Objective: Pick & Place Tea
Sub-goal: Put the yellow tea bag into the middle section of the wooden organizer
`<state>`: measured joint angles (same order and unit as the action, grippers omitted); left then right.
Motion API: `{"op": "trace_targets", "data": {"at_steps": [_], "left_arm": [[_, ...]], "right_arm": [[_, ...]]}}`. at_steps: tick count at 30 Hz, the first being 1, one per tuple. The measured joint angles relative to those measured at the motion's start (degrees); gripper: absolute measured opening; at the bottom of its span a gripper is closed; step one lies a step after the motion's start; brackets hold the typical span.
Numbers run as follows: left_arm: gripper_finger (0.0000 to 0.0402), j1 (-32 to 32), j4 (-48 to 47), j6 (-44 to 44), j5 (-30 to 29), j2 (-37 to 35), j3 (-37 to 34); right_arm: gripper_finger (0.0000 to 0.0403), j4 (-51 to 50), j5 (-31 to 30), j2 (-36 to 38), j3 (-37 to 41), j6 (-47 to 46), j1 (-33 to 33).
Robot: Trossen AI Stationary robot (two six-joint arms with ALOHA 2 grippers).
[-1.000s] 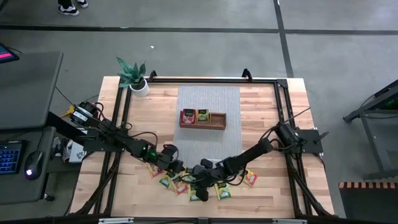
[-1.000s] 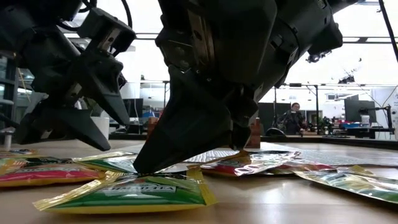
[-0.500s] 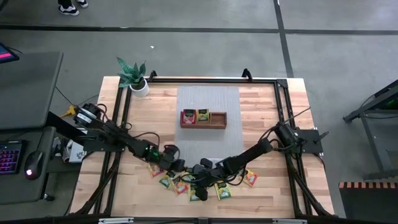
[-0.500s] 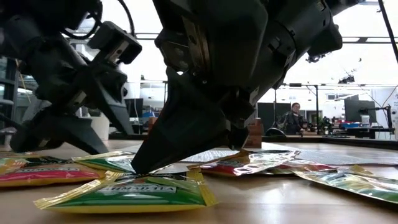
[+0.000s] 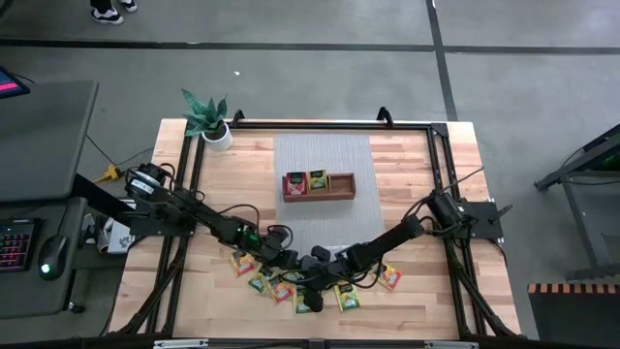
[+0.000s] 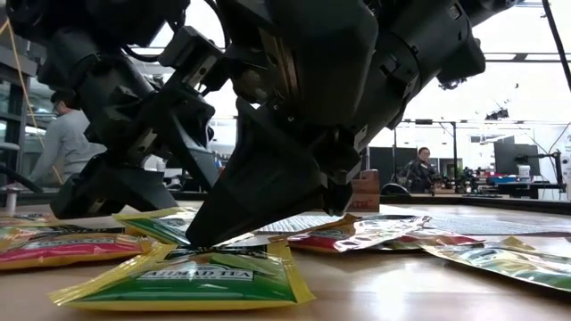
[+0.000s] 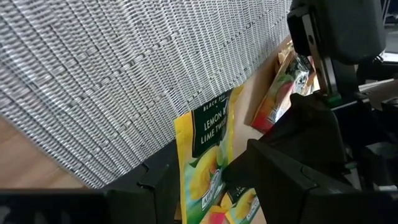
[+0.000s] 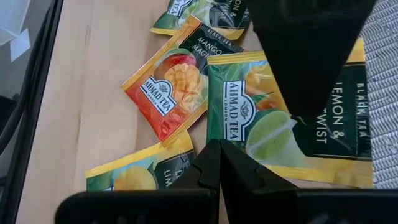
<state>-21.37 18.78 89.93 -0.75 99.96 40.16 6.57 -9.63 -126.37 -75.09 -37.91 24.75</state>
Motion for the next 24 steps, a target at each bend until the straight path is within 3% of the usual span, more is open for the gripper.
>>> {"op": "trace_targets", "data": {"at_steps": [9,21,24], "left_arm": [[0.0170,0.0,-1.1,-1.3,0.0,0.0,0.1],[0.0014,0.0,-2.0,-4.2,0.1,0.2,-0.1],[0.0007,0.0,-1.9,-4.8,0.0,0.2,-0.1]], "right_arm": [[0.0000,0.1,0.9,0.0,0.0,-0.2,0.7],[0.0000,0.1,1.4,0.0,0.0,-0.6,0.8],[0.0000,0.2,1.6,0.0,0.0,-0.7,0.9]]}}
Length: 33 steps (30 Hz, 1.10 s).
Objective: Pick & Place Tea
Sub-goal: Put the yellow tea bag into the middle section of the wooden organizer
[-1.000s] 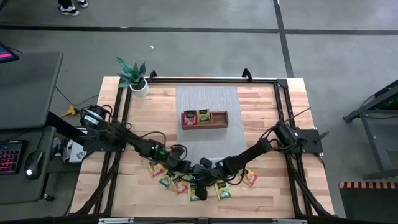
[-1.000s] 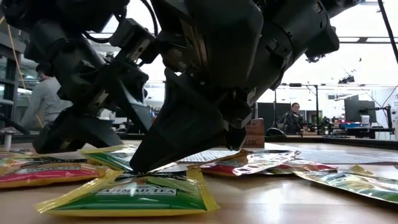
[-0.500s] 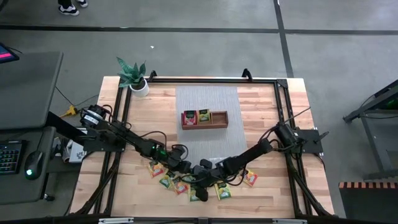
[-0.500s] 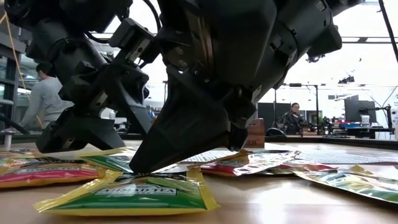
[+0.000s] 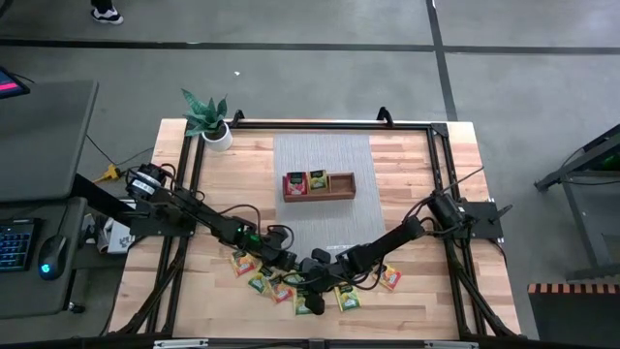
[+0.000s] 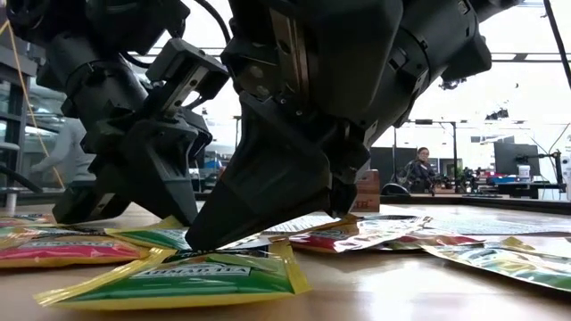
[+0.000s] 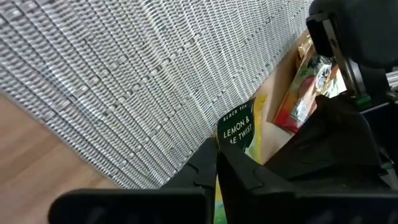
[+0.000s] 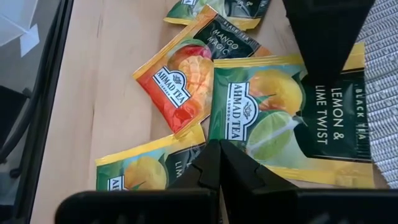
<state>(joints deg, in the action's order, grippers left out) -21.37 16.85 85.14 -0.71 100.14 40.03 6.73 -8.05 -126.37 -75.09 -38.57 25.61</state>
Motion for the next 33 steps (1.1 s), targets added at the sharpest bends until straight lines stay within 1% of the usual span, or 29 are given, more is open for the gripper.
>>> {"op": "trace_targets", "data": {"at_steps": [11,16,22,24,27,30,33], "left_arm": [[0.0001,0.0,0.5,-1.5,0.4,0.0,0.0],[0.0000,0.0,0.5,-2.3,0.3,0.0,0.0],[0.0000,0.0,0.4,-3.5,-0.8,-1.3,0.0],[0.0000,0.0,0.1,-4.5,-1.8,-2.3,0.0],[0.0000,0.0,-0.9,-6.3,-4.8,-5.1,0.0],[0.0000,0.0,-4.2,-9.0,-9.4,-8.1,0.0],[0.0000,0.0,-5.3,-12.3,-14.3,-10.6,0.1]], "right_arm": [[0.0000,-1.0,1.8,2.2,0.1,0.4,0.0],[0.0000,-3.7,2.3,5.7,0.3,1.4,0.1],[0.0000,-7.5,0.2,11.1,0.2,3.9,0.0],[0.0000,-9.4,-0.7,13.2,0.1,4.1,0.0],[0.0000,-13.8,-2.3,16.0,0.0,4.1,0.0],[0.0000,-19.0,-3.6,19.1,0.0,3.0,-0.1],[0.0000,-25.7,-5.5,22.5,0.0,1.4,-0.1]]}}
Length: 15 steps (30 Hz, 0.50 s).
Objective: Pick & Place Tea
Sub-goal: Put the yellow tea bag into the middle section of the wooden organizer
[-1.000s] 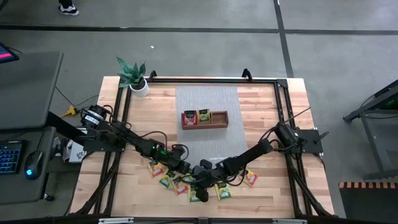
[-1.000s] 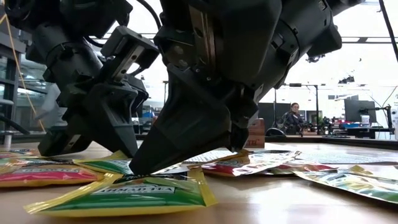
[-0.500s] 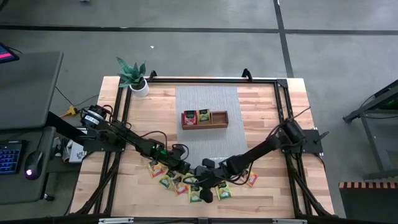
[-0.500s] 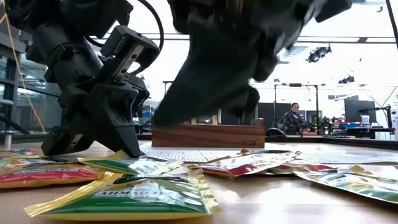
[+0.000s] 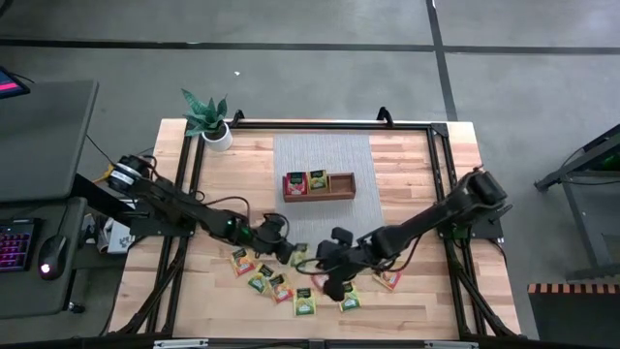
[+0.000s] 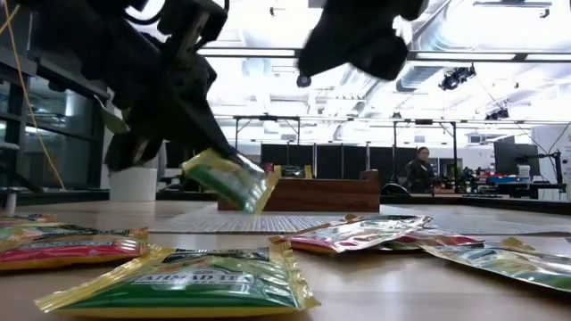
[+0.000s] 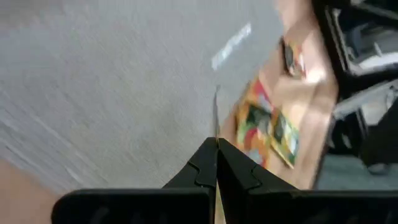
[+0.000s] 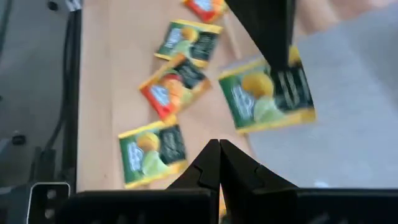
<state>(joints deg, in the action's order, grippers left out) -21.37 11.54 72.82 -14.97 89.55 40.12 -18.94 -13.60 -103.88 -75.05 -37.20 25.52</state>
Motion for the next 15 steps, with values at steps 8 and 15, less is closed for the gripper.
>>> {"op": "trace_targets", "data": {"at_steps": [8,15], "left_arm": [[0.0000,0.1,1.3,-17.1,-13.8,-5.7,-0.1],[0.0000,4.4,10.8,-33.6,-15.7,-6.3,0.0]], "right_arm": [[0.0000,-20.4,-5.5,9.6,0.0,-2.9,0.0],[0.0000,-24.6,-8.9,19.3,5.8,-3.0,0.0]]}}
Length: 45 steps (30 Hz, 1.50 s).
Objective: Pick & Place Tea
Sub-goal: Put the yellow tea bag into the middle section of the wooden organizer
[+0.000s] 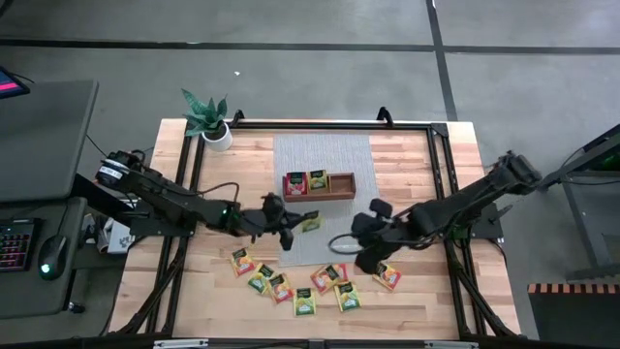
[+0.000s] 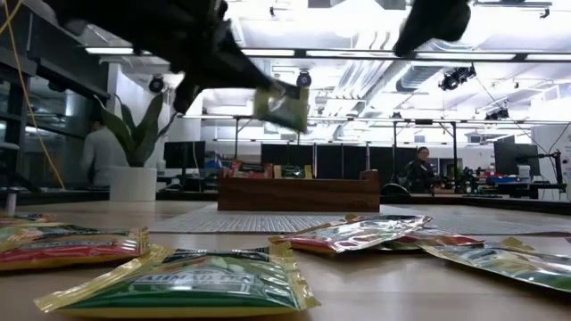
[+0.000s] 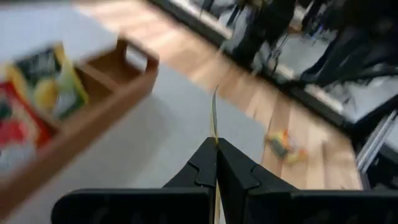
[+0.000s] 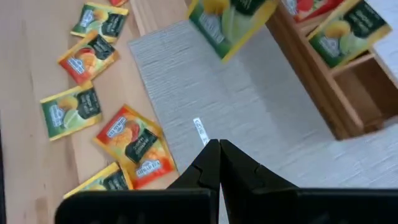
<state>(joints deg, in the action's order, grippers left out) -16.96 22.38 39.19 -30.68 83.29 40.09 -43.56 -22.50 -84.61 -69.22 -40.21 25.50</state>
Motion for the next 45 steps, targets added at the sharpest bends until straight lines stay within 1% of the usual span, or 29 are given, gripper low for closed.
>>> {"op": "trace_targets", "data": {"at_steps": [3,6,10,13,18,21,25,32,37,40,45], "left_arm": [[0.0000,4.2,1.1,-0.7,2.8,0.0,0.0],[0.0000,9.0,1.8,-3.3,5.6,0.0,0.0],[0.0000,15.7,2.7,-7.9,12.3,0.0,0.0],[0.0000,20.1,5.3,-10.7,16.3,0.0,0.0],[0.0000,25.3,6.9,-13.4,19.2,0.0,0.0],[0.0000,28.0,7.0,-14.0,22.3,0.3,0.0],[0.0000,30.4,9.2,-13.9,25.9,2.6,0.0],[0.0000,31.0,10.2,-13.9,26.8,8.2,3.1],[0.0000,31.3,7.5,-12.7,27.3,12.5,6.2],[0.0000,31.3,4.1,-11.9,25.9,13.2,6.8],[0.0000,31.3,2.5,-12.0,25.6,13.2,7.1]], "right_arm": [[0.0000,6.6,0.7,7.1,8.8,-1.8,0.0],[0.0000,13.1,1.0,15.5,18.5,-4.9,0.0],[0.0000,19.1,1.1,25.7,28.8,-7.8,0.0],[0.0000,20.1,0.8,31.9,33.5,-9.5,0.0],[0.0000,20.4,0.5,38.4,37.9,-9.4,0.0],[0.0000,20.4,0.1,40.2,39.1,-8.3,0.0],[0.0000,20.4,-0.7,40.4,39.3,-5.1,0.0],[0.0000,20.4,-2.2,40.4,39.3,-1.9,0.0],[0.0000,20.3,-2.1,40.4,39.3,-0.9,0.0],[0.0000,20.3,-2.0,40.4,39.3,-0.7,0.0],[0.0000,20.1,-1.1,40.4,39.3,0.1,0.0]]}}
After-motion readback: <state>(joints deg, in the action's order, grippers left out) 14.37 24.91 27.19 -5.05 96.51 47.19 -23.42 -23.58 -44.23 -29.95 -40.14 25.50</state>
